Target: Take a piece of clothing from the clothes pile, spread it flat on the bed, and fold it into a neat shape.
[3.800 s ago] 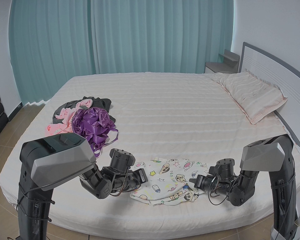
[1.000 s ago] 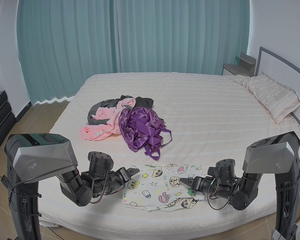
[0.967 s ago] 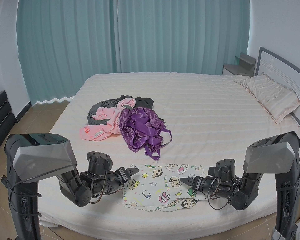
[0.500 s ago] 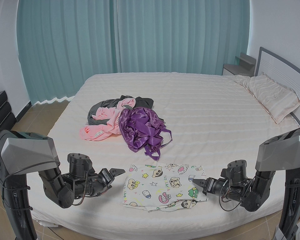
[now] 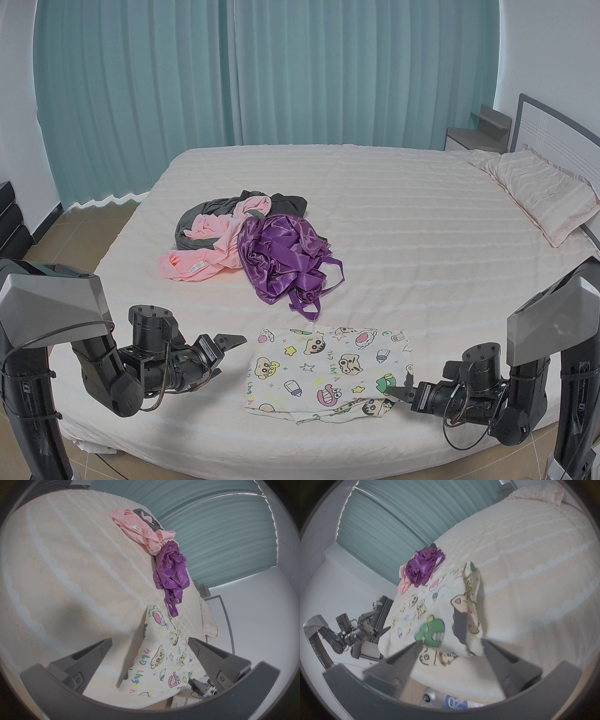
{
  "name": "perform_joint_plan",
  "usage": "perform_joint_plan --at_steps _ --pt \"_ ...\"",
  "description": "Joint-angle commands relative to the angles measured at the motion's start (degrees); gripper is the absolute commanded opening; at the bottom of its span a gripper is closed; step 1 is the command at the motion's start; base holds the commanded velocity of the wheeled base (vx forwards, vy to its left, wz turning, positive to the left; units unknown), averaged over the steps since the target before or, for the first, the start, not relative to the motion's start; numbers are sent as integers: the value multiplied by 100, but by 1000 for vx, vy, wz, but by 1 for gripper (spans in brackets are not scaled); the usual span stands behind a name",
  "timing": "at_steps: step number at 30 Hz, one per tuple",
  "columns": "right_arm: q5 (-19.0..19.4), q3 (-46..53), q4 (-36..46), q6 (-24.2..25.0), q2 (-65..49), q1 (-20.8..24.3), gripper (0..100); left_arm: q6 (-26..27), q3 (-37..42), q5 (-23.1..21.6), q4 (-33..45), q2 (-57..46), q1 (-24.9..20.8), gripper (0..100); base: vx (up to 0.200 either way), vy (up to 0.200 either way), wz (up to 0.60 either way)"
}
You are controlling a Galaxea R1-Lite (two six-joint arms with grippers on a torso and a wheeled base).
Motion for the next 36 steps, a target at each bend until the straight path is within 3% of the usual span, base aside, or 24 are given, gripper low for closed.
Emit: perform_joint_plan --at_steps 1,9,14,23,24,32,36 --pt "78 131 -1 -36 119 77 0 0 1 -3 0 7 -2 100 0 0 0" --pt "245 474 16 -450 66 -20 0 0 1 -3 0 7 -2 100 0 0 0" --pt "254 703 69 -951 84 -266 0 8 -8 6 -9 7 -2 100 0 0 0" --pt "254 843 69 -1320 75 -319 0 17 -8 14 -9 7 -2 100 0 0 0" --pt "254 861 69 -1364 119 -319 100 17 -8 14 -9 7 -11 100 0 0 0" --pt "245 966 -133 -1478 -488 -477 100 17 -8 23 -9 7 -2 100 0 0 0" --pt "201 219 78 -1452 -646 -723 100 17 -8 23 -9 7 -11 100 0 0 0"
